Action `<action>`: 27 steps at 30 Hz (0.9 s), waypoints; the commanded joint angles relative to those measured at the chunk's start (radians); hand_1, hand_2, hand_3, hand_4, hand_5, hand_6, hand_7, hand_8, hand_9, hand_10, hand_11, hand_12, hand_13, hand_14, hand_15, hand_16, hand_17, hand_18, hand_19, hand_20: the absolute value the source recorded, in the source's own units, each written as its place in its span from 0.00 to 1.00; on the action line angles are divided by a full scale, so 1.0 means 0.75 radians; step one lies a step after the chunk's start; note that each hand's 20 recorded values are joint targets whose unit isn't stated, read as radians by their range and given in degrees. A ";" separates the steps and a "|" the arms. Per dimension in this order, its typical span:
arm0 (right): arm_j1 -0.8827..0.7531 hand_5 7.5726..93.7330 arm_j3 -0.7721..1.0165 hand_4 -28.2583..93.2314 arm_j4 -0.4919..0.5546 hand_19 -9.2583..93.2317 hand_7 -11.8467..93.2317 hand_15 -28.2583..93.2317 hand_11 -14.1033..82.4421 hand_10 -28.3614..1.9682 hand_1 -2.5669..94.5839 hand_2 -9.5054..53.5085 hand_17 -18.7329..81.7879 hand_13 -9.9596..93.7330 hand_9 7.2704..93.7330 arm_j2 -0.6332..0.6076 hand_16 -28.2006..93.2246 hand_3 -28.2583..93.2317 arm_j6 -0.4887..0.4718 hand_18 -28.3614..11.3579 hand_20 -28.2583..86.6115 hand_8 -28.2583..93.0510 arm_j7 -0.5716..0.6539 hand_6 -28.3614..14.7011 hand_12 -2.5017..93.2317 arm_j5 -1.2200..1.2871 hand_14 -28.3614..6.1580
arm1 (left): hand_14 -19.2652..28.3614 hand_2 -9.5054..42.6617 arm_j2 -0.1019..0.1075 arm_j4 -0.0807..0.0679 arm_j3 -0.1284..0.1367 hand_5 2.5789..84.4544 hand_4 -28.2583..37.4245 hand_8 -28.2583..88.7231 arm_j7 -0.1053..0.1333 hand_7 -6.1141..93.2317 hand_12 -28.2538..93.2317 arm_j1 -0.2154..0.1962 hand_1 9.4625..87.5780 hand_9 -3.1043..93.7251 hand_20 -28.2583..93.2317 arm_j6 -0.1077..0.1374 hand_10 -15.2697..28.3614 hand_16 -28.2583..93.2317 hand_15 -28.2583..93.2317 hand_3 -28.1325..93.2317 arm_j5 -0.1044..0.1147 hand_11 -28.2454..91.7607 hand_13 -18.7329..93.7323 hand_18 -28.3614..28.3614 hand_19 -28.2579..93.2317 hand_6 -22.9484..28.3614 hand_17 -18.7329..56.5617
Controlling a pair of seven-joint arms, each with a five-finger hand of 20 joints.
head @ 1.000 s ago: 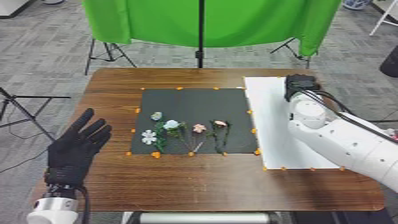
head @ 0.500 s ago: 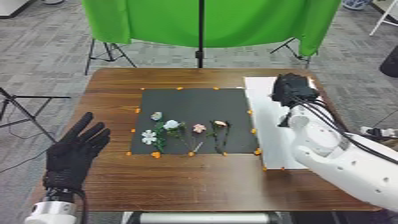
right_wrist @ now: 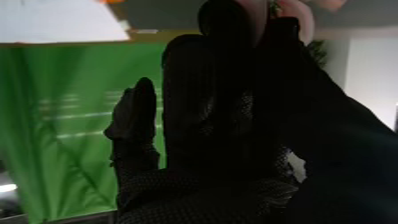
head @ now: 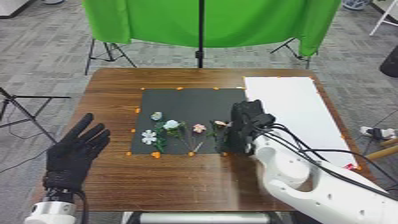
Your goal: Arrange flowers
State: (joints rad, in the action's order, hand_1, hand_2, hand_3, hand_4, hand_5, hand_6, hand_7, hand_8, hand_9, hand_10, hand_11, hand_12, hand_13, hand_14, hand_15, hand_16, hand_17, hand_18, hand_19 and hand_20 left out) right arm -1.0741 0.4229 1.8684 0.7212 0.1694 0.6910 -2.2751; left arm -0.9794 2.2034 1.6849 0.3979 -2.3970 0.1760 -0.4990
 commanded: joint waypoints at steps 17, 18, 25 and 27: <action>-0.354 0.57 0.481 0.00 0.253 0.88 0.25 0.86 0.47 0.45 0.37 0.00 0.33 0.59 0.62 -0.073 0.35 0.89 -0.179 0.11 0.73 0.13 -0.077 0.62 0.19 0.212 0.43 | 0.95 0.29 -0.042 -0.007 -0.003 0.41 0.08 0.15 -0.022 0.17 0.30 -0.021 0.18 0.37 0.23 -0.021 0.80 0.15 0.57 0.91 -0.027 0.41 0.35 0.99 0.71 0.62 0.10; -0.389 0.56 0.536 0.00 0.266 0.88 0.25 0.86 0.46 0.44 0.36 0.00 0.33 0.59 0.61 -0.072 0.35 0.89 -0.137 0.11 0.73 0.13 -0.089 0.62 0.19 0.285 0.43 | 0.95 0.29 -0.048 -0.009 -0.003 0.41 0.08 0.15 -0.031 0.17 0.30 -0.018 0.18 0.37 0.23 -0.021 0.80 0.15 0.57 0.91 -0.029 0.41 0.35 0.99 0.71 0.62 0.10; -0.655 0.53 0.922 0.00 0.207 0.77 0.25 0.77 0.41 0.43 0.30 0.04 0.30 0.50 0.56 0.010 0.31 0.89 -0.011 0.15 0.65 0.13 -0.511 0.62 0.18 0.819 0.38 | 0.95 0.30 -0.039 -0.052 -0.060 0.41 0.07 0.15 -0.020 0.17 0.30 0.037 0.18 0.37 0.23 0.044 0.80 0.15 0.57 0.91 -0.040 0.41 0.35 0.99 0.71 0.60 0.10; -0.731 0.52 1.048 0.00 0.204 0.75 0.26 0.75 0.41 0.44 0.29 0.08 0.29 0.49 0.55 0.066 0.30 0.89 -0.094 0.16 0.63 0.13 -0.567 0.64 0.18 1.085 0.39 | 0.95 0.30 -0.058 -0.058 -0.063 0.43 0.07 0.15 -0.046 0.17 0.30 0.053 0.18 0.37 0.23 0.046 0.78 0.15 0.56 0.90 -0.099 0.41 0.35 0.99 0.71 0.55 0.10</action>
State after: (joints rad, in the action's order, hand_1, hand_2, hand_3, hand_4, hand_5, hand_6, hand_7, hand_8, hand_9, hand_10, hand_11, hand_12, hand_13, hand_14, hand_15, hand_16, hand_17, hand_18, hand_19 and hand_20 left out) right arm -1.4615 0.9996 2.0735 0.7060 0.1337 0.5163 -1.8105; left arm -1.0106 2.1935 1.6804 0.3769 -2.3910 0.1696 -0.5187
